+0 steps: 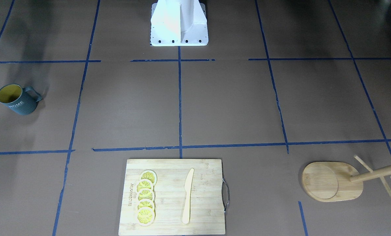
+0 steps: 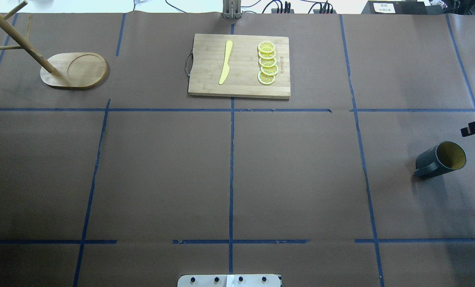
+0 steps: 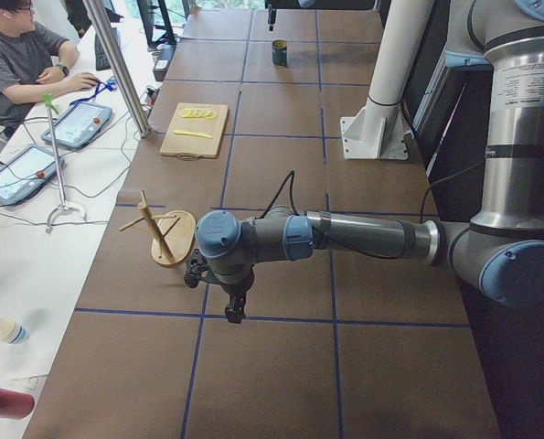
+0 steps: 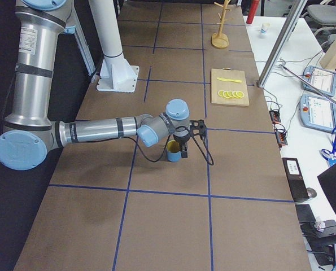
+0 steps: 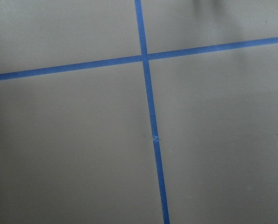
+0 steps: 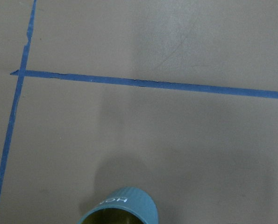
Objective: Hang cup on storage rack
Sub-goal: 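Grasp the teal mug with the right gripper near the table edge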
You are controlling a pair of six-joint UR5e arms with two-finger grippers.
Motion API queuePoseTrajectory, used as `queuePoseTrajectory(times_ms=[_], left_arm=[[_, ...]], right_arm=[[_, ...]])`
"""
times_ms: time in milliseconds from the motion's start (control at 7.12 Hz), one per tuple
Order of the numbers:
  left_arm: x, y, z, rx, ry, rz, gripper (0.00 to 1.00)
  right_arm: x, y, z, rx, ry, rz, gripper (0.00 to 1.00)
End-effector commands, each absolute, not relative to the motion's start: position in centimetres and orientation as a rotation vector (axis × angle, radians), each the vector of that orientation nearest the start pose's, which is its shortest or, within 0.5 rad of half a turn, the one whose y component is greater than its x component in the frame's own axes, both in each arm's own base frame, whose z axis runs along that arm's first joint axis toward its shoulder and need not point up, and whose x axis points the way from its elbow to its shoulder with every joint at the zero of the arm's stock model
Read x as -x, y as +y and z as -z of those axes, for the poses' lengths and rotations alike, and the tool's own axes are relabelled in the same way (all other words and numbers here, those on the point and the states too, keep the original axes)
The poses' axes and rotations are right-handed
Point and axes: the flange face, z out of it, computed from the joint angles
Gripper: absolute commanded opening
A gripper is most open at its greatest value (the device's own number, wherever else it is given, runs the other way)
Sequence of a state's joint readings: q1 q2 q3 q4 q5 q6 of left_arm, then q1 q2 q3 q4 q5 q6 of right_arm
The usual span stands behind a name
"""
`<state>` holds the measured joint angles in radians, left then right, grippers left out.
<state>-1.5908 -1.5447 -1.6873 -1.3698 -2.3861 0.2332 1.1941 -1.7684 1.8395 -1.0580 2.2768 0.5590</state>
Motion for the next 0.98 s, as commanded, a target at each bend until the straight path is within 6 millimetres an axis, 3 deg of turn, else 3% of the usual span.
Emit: queuePoseTrajectory(times_ms=[0, 281, 702, 843], left_arm=[[7.0, -47.0, -63.0, -0.001, 0.823, -0.157, 1.0], [7.0, -47.0, -63.1, 0.001, 0.821, -0.156, 1.0], [7.0, -47.0, -63.0, -0.001, 0.821, -0.157, 1.0], [7.0, -47.0, -63.0, -0.001, 0.821, -0.157, 1.0]], right_arm=[[11.3, -41.5, -57.7, -0.17, -0.841, 0.054, 1.0], [13.4, -41.2, -60.2, -0.123, -0.81, 0.084, 1.0], [15.2, -40.8, -61.7, -0.089, -0.791, 0.115, 0.96], [15.4, -40.7, -61.9, -0.082, -0.79, 0.115, 0.64]])
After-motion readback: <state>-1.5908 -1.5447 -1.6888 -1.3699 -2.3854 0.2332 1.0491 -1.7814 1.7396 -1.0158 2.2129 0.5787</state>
